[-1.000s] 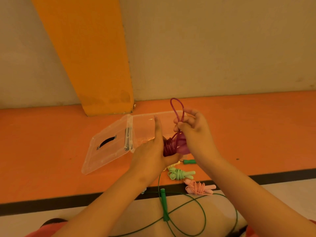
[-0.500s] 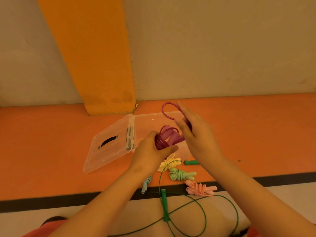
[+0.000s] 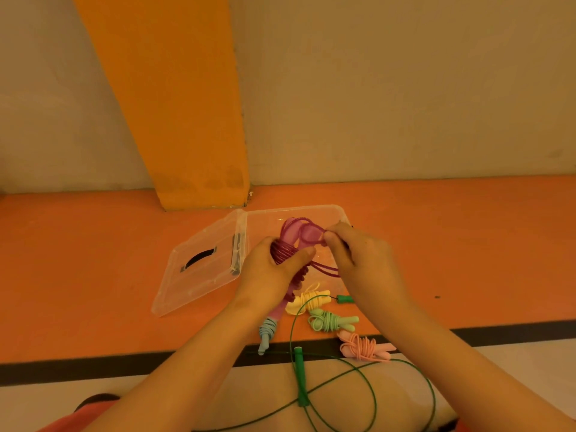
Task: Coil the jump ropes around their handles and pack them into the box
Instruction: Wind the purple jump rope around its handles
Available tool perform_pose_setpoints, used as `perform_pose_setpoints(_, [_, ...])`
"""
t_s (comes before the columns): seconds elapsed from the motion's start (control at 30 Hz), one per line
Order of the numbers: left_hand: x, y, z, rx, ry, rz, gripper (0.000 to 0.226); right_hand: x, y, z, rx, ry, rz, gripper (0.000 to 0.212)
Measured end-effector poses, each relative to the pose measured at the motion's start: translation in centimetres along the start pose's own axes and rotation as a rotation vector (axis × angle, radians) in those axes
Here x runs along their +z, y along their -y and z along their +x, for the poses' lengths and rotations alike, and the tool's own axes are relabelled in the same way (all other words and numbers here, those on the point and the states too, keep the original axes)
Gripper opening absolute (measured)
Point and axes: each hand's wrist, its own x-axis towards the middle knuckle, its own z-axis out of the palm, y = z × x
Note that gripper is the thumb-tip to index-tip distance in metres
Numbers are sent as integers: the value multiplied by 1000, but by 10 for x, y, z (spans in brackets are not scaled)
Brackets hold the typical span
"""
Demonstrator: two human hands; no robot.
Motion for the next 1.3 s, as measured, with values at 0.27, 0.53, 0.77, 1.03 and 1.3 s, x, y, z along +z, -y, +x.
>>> perform_pose_setpoints(0.27, [6, 6, -5, 201, -136, 372, 44, 5, 1, 4, 213, 74, 177, 27])
perform_pose_setpoints(0.53, [8, 5, -7, 246, -165, 504, 48, 11, -1, 2, 290, 4, 266, 28])
perform_pose_setpoints(0.77, [11, 4, -6, 235, -185, 468, 49, 16, 9, -5, 320, -39, 298, 26])
perform_pose_setpoints(1.03, [4, 4, -9, 306, -145, 636, 50, 17, 11, -10, 319, 75, 348, 21])
perform_pose_setpoints(1.3, [0, -2, -12, 377, -131, 820, 56, 16, 6, -12, 265, 84, 271, 23])
